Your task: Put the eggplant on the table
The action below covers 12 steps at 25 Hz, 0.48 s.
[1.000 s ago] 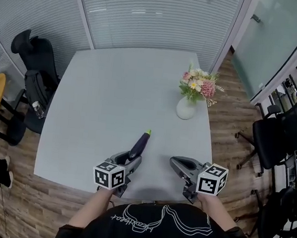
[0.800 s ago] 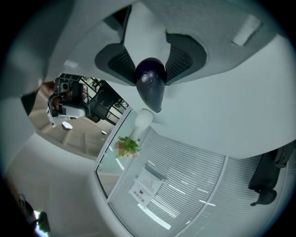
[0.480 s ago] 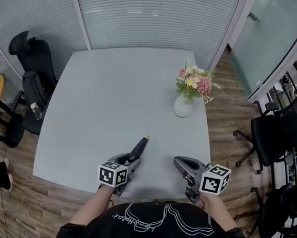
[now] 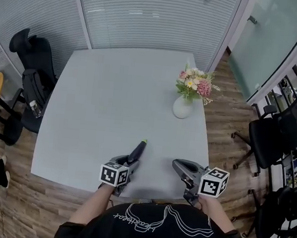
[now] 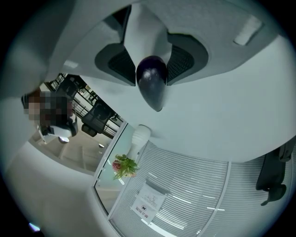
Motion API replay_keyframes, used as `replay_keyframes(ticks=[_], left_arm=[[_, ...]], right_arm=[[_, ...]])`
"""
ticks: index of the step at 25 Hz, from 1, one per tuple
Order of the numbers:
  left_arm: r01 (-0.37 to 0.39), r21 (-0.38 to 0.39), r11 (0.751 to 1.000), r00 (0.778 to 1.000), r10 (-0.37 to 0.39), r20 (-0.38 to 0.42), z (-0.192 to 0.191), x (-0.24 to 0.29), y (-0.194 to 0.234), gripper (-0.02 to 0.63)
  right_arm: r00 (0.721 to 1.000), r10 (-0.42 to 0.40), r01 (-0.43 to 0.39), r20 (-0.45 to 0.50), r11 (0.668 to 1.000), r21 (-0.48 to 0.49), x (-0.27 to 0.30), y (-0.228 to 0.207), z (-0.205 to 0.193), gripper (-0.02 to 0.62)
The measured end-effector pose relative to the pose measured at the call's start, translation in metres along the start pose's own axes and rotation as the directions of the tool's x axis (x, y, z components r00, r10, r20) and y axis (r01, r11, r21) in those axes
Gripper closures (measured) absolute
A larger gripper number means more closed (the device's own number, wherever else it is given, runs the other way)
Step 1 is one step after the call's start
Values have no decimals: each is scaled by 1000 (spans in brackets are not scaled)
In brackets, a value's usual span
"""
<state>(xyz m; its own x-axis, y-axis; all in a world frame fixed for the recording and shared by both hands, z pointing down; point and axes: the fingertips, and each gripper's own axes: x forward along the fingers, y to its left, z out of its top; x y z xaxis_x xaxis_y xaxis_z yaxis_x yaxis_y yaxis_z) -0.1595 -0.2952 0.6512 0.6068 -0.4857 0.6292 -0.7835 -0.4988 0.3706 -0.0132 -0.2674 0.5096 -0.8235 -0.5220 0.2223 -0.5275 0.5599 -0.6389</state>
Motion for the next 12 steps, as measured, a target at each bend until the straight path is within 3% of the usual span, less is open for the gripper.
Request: replay_keyframes(ticks=[12], left_arm=[[19, 5, 1000, 1000, -19, 13, 1, -4, -2, 353]], right_arm=[[999, 28, -28, -14, 999, 26, 9, 0, -11, 586]])
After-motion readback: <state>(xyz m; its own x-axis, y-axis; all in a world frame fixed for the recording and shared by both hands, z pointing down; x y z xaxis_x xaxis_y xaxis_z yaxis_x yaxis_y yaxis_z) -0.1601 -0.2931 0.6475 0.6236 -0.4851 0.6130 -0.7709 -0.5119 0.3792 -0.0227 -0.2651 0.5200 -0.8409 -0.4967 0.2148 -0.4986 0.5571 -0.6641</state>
